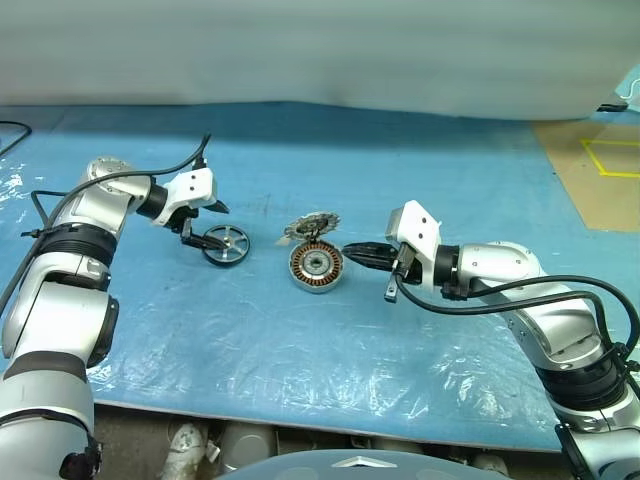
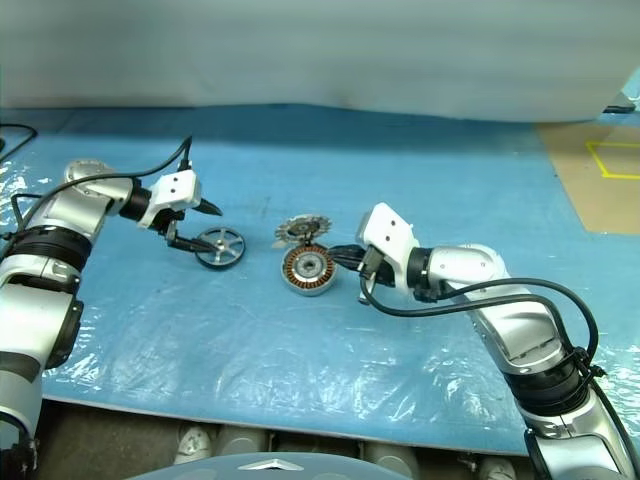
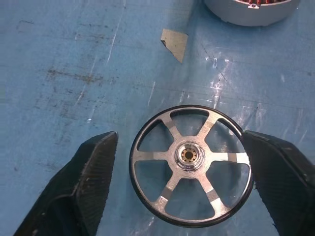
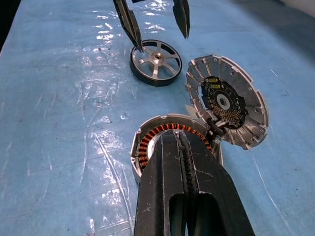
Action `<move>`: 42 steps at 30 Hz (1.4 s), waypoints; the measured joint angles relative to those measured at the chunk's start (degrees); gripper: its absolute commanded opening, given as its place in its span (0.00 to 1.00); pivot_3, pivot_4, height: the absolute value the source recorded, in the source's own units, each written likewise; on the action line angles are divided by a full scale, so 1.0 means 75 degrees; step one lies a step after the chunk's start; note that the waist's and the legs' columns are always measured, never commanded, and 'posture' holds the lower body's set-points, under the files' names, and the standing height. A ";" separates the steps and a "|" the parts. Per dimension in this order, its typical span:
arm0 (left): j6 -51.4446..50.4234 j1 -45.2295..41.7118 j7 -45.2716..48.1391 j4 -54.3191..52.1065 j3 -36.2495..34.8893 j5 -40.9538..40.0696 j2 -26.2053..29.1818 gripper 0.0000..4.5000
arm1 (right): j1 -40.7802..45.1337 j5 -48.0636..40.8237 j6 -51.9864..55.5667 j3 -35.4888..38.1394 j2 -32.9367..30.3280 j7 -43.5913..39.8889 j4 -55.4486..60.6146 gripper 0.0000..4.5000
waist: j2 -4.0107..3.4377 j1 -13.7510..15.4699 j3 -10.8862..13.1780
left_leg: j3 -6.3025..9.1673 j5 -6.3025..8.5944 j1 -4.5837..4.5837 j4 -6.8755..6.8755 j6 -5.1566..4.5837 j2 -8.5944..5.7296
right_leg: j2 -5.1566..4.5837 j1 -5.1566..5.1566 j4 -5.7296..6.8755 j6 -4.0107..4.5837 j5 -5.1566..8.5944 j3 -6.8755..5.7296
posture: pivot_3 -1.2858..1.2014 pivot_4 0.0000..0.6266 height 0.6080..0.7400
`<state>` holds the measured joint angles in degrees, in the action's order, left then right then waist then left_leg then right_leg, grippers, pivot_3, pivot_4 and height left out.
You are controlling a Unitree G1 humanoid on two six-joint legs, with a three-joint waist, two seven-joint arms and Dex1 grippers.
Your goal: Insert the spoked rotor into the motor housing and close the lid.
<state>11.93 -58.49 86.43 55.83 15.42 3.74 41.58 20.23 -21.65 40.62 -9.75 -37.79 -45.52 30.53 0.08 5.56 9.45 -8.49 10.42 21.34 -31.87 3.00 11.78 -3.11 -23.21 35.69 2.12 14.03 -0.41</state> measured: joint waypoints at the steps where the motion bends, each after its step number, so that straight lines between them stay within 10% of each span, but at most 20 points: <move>1: 0.0129 0.0000 0.0015 0.0048 0.0000 0.0012 -0.0001 0.63 | -0.0043 -0.0001 0.0010 0.0000 0.0000 0.0044 0.0010 0.00 | 0.0000 0.0000 0.0001 | 0.0001 0.0000 0.0001 0.0000 0.0000 0.0001 | 0.0001 0.0000 0.0000 0.0000 0.0000 -0.0001 | 0.52 0.24 1.00; 37: 0.3097 0.0020 -0.1077 0.1210 0.0431 0.1795 -0.0066 0.56 | -0.0313 -0.0016 0.0556 -0.0196 0.0126 0.0661 0.0548 0.00 | 0.0013 0.0017 0.0008 | 0.0009 0.0000 -0.0032 -0.0017 0.0001 -0.0001 | -0.0007 0.0037 0.0012 -0.0009 -0.0005 -0.0003 | 0.52 0.24 1.00; 42: 0.3232 0.0008 -0.1051 0.1228 0.0394 0.1751 -0.0181 0.29 | -0.0342 -0.0015 0.0592 -0.0196 0.0127 0.0733 0.0549 0.00 | 0.0013 0.0024 0.0008 | 0.0009 0.0000 -0.0032 -0.0034 0.0001 -0.0001 | -0.0009 0.0043 0.0013 -0.0010 -0.0006 -0.0001 | 0.52 0.24 1.00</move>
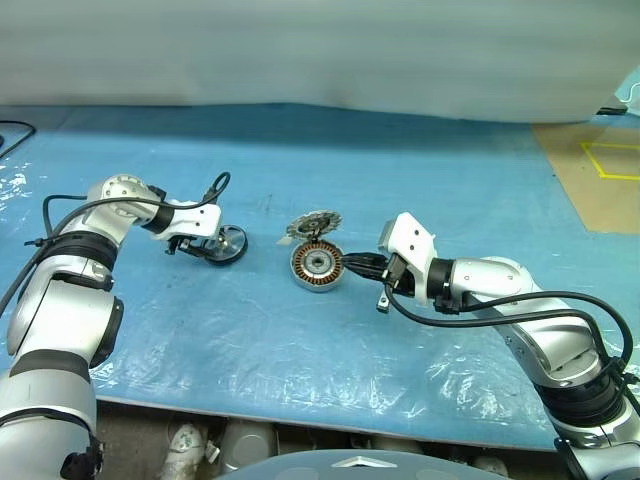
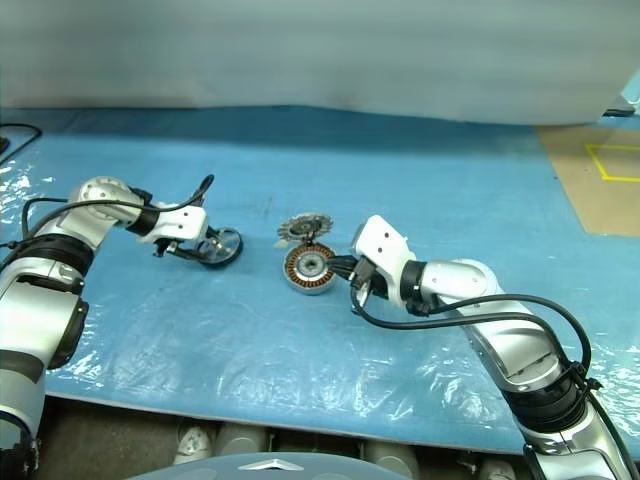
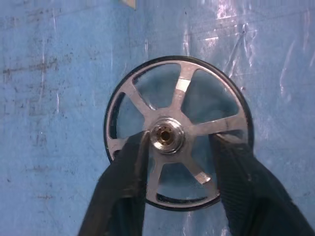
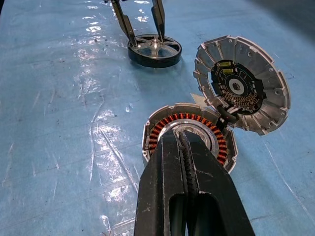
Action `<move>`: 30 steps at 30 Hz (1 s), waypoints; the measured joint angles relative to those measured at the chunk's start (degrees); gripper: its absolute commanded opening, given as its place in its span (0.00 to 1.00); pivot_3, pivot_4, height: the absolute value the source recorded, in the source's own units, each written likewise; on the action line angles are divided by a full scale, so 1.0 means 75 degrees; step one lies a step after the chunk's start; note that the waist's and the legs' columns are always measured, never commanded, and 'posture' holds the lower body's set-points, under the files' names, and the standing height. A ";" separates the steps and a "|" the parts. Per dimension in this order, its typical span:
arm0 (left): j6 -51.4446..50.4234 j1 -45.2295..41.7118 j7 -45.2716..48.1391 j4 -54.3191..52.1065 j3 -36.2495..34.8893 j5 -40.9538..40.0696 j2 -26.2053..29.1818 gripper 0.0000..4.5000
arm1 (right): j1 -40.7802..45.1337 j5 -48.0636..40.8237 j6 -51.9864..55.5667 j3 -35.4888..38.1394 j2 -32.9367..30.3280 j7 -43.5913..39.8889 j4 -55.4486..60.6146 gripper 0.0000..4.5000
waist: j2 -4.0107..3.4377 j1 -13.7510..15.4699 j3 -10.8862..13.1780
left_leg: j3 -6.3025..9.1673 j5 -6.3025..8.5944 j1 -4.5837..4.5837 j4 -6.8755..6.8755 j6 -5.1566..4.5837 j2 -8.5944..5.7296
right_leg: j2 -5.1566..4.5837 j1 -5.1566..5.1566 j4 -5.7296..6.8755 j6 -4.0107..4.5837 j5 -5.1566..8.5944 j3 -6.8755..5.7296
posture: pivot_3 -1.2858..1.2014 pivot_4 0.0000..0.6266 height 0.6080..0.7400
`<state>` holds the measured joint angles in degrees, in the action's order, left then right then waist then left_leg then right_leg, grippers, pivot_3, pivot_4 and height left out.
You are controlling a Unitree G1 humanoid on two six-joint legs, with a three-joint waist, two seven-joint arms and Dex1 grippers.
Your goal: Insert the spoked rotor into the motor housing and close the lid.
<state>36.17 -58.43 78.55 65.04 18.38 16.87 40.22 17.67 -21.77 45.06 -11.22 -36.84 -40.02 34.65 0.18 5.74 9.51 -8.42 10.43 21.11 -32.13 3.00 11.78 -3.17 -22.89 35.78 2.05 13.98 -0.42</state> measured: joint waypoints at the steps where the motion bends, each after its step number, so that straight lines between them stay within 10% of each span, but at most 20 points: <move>1: 0.0028 0.0000 -0.0003 0.0005 -0.0001 0.0008 0.0004 0.23 | -0.0002 0.0003 0.0000 0.0000 -0.0002 0.0012 0.0000 0.00 | 0.0000 -0.0008 0.0000 | 0.0000 0.0000 -0.0002 0.0000 0.0000 -0.0001 | 0.0001 0.0000 0.0002 0.0000 0.0000 0.0002 | 0.52 0.24 1.00; 15: -0.0509 0.0716 0.0378 -0.0465 -0.0766 -0.1043 -0.0038 0.20 | -0.0020 0.0077 -0.0158 0.0007 -0.0013 0.0020 -0.0092 0.00 | -0.0006 0.0007 -0.0003 | -0.0001 0.0000 -0.0003 -0.0002 0.0000 -0.0001 | -0.0004 0.0003 0.0002 0.0001 0.0000 0.0003 | 0.52 0.24 1.00; 30: -0.5326 0.3918 0.0528 -0.7699 -0.1498 -0.4461 -0.0790 0.20 | 0.0038 0.0047 -0.0209 0.0543 -0.0379 -0.0227 -0.0606 0.00 | -0.0005 -0.0021 0.0001 | -0.0009 0.0000 0.0025 -0.0019 -0.0002 0.0004 | -0.0001 -0.0021 0.0003 0.0038 0.0021 0.0004 | 0.52 0.24 1.00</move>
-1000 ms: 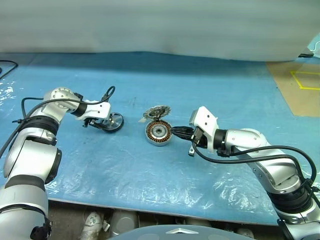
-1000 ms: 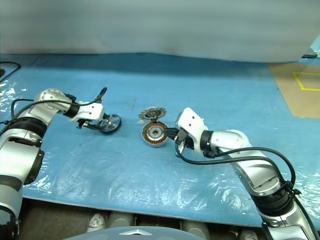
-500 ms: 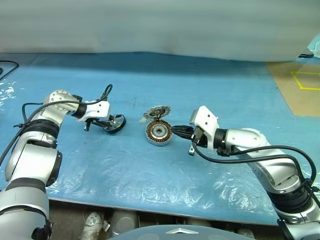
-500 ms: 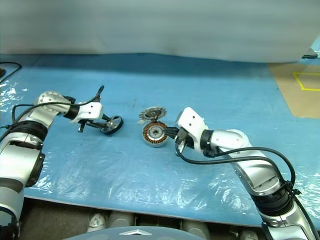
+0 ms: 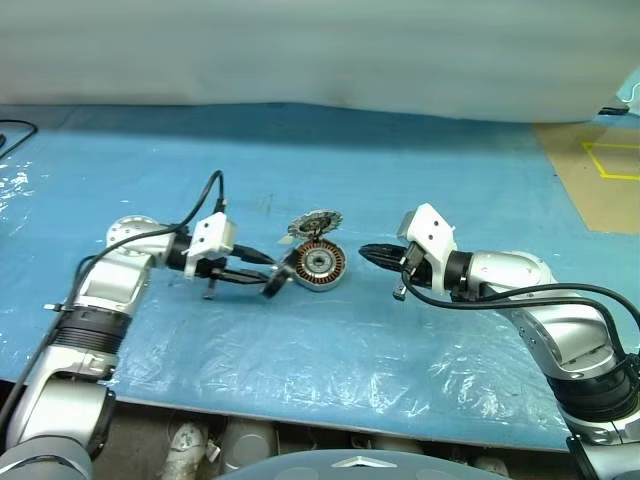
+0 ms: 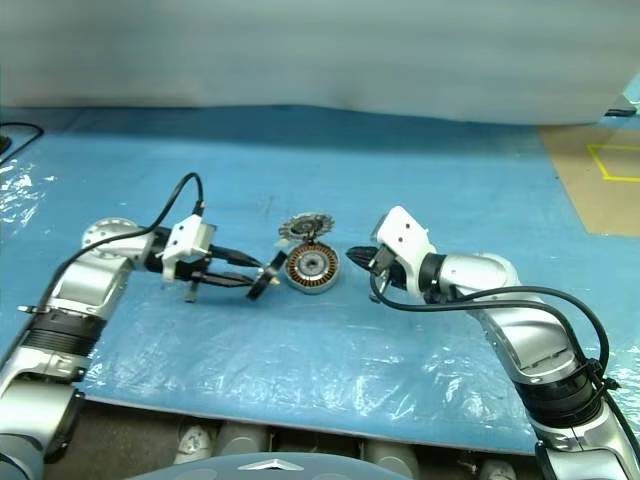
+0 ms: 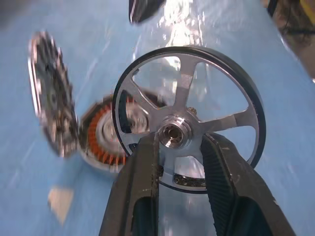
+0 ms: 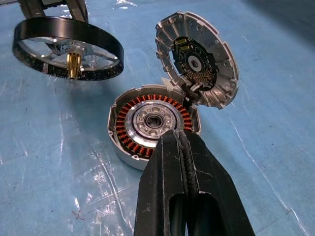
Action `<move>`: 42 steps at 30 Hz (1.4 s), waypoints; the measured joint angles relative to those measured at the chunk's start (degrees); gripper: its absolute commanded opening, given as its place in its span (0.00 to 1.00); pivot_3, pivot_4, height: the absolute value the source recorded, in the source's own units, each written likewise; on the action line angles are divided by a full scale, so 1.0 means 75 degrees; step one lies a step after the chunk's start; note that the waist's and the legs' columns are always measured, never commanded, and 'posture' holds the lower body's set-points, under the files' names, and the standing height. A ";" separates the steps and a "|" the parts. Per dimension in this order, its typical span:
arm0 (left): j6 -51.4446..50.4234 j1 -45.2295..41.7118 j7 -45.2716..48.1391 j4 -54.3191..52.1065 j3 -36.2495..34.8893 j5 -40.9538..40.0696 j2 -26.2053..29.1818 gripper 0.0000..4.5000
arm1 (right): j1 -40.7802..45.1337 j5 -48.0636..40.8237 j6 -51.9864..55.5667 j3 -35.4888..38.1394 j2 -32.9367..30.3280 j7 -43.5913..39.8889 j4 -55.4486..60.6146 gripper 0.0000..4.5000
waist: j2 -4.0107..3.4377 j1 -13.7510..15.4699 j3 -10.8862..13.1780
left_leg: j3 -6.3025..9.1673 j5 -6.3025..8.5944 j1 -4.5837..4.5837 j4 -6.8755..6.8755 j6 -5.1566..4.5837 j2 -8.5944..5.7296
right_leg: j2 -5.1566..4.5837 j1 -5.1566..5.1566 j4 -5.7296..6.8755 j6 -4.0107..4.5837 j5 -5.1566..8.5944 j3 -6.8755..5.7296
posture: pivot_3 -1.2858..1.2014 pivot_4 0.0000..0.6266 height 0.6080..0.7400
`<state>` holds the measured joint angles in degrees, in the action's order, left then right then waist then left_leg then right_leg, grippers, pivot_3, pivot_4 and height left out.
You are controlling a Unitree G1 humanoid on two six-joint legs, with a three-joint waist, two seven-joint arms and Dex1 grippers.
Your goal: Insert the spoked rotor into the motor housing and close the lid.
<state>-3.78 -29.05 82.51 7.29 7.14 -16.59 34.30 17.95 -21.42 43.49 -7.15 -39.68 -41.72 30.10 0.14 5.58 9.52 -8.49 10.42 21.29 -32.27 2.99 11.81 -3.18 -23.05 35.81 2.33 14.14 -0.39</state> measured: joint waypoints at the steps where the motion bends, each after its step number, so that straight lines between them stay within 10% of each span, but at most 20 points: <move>1: -0.0083 -0.0002 -0.0173 -0.0085 0.0050 0.0019 -0.0106 0.20 | 0.0031 0.0001 0.0000 0.0000 -0.0038 -0.0022 -0.0026 0.00 | 0.0000 -0.0004 0.0000 | -0.0001 0.0000 -0.0003 0.0000 0.0000 0.0000 | 0.0001 0.0001 0.0001 0.0000 0.0000 0.0002 | 0.52 0.24 1.00; 35: 0.0392 -0.2004 -0.0832 0.1356 0.1650 0.2448 -0.0385 0.20 | -0.0250 -0.0116 0.0441 0.0234 -0.0139 0.0505 0.0439 0.00 | -0.0002 0.0006 0.0000 | 0.0000 0.0000 -0.0012 0.0008 0.0000 -0.0004 | 0.0008 0.0006 -0.0006 -0.0033 -0.0019 0.0013 | 0.52 0.24 1.00; 42: 0.0497 -0.2001 -0.1109 0.1589 0.1780 0.2676 -0.0511 0.72 | -0.0247 -0.0107 0.0429 0.0233 -0.0139 0.0514 0.0439 0.00 | -0.0003 0.0004 0.0000 | 0.0000 -0.0001 -0.0008 0.0009 0.0000 -0.0004 | 0.0009 0.0003 -0.0008 -0.0033 -0.0019 0.0012 | 0.52 0.24 1.00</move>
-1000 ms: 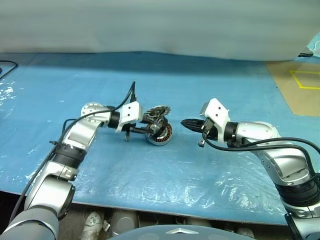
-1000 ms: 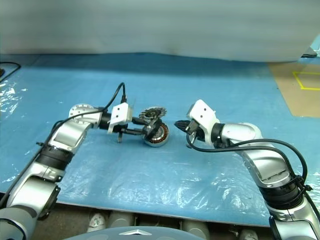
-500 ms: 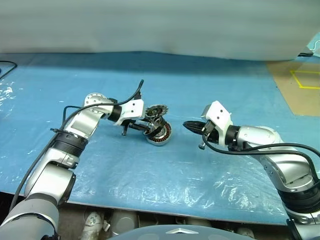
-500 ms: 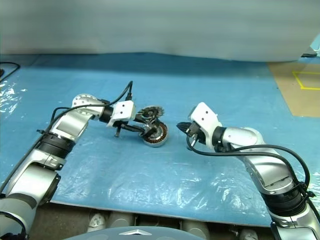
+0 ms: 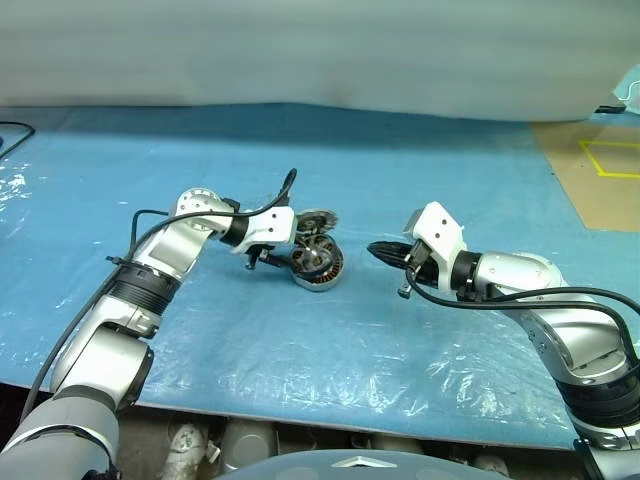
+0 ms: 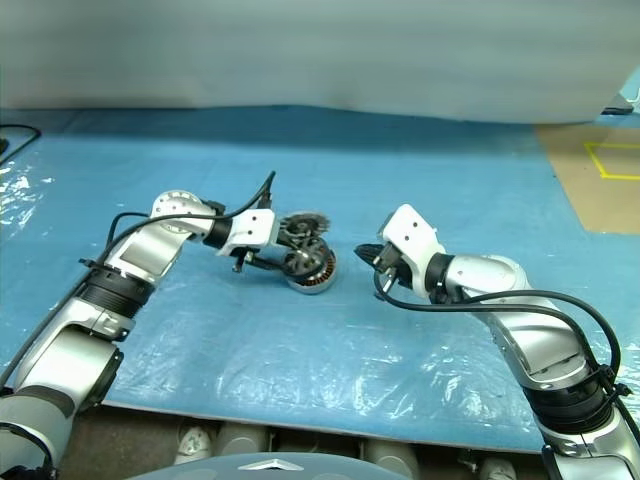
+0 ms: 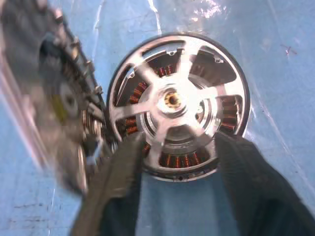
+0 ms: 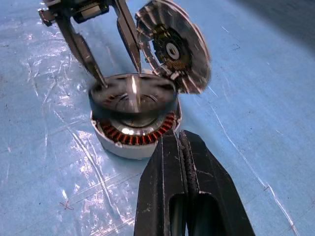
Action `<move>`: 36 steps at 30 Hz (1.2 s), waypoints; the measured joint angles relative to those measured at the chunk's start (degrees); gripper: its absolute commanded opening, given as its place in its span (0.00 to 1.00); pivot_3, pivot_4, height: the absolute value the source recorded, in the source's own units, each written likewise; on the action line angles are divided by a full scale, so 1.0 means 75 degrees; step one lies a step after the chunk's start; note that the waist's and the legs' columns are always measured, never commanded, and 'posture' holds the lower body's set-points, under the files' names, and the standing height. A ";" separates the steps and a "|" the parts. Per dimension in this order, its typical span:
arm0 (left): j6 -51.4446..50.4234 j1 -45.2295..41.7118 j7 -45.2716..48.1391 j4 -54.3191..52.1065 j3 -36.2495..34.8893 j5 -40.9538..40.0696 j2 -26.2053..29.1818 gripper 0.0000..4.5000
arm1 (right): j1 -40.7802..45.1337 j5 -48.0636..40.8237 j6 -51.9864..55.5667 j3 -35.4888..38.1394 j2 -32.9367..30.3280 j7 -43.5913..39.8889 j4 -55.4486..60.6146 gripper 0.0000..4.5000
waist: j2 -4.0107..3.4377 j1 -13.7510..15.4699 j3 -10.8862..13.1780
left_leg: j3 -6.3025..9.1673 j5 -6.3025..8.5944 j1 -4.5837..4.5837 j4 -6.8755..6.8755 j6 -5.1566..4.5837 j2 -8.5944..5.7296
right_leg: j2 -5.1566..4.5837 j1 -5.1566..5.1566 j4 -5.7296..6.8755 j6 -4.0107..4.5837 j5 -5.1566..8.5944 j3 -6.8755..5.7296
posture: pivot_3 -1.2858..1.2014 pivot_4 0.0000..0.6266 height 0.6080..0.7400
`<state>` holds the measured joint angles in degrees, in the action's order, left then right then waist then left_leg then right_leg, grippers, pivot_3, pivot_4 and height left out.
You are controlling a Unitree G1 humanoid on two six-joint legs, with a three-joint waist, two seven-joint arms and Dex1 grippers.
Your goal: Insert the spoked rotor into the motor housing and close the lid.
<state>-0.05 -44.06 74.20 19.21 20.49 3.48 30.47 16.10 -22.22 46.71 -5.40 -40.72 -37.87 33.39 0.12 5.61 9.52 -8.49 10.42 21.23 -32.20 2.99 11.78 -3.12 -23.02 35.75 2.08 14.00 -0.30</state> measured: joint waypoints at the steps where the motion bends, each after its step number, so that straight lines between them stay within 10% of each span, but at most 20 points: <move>1: -0.0036 -0.0029 -0.0177 0.0077 -0.0006 0.0021 -0.0095 0.72 | 0.0003 0.0005 -0.0004 -0.0001 0.0001 0.0001 0.0000 0.00 | 0.0000 -0.0002 0.0000 | 0.0000 0.0000 0.0002 0.0000 0.0000 0.0000 | 0.0000 0.0000 0.0000 0.0000 0.0000 -0.0001 | 0.52 0.24 1.00; 18: -0.3043 0.1126 0.0950 -0.2109 -0.1971 -0.3545 0.0835 0.72 | 0.0035 -0.0105 -0.0098 -0.0079 0.0220 -0.0236 -0.0159 0.00 | -0.0015 -0.0038 0.0009 | -0.0004 0.0001 0.0000 0.0010 0.0000 0.0001 | 0.0004 -0.0010 -0.0002 0.0033 0.0020 0.0002 | 0.52 0.24 1.00; 36: -0.1798 0.4361 -0.1123 -0.3057 -0.3022 -0.3626 0.0344 0.72 | 0.2648 0.1080 -0.1903 -0.2166 0.2707 -0.1180 -0.4660 0.00 | -0.0010 -0.0227 0.0010 | 0.0002 0.0000 0.0043 -0.0001 -0.0001 0.0010 | 0.0000 -0.0030 0.0000 0.0011 0.0005 -0.0026 | 0.52 0.24 1.00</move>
<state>-13.54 -11.35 65.77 -3.72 -2.18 -23.71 33.04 35.96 -14.12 32.43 -21.65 -20.42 -46.72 -1.55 0.04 3.90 9.59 -8.47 10.42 21.56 -32.21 2.98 11.86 -3.12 -23.25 35.75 2.16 14.03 -0.49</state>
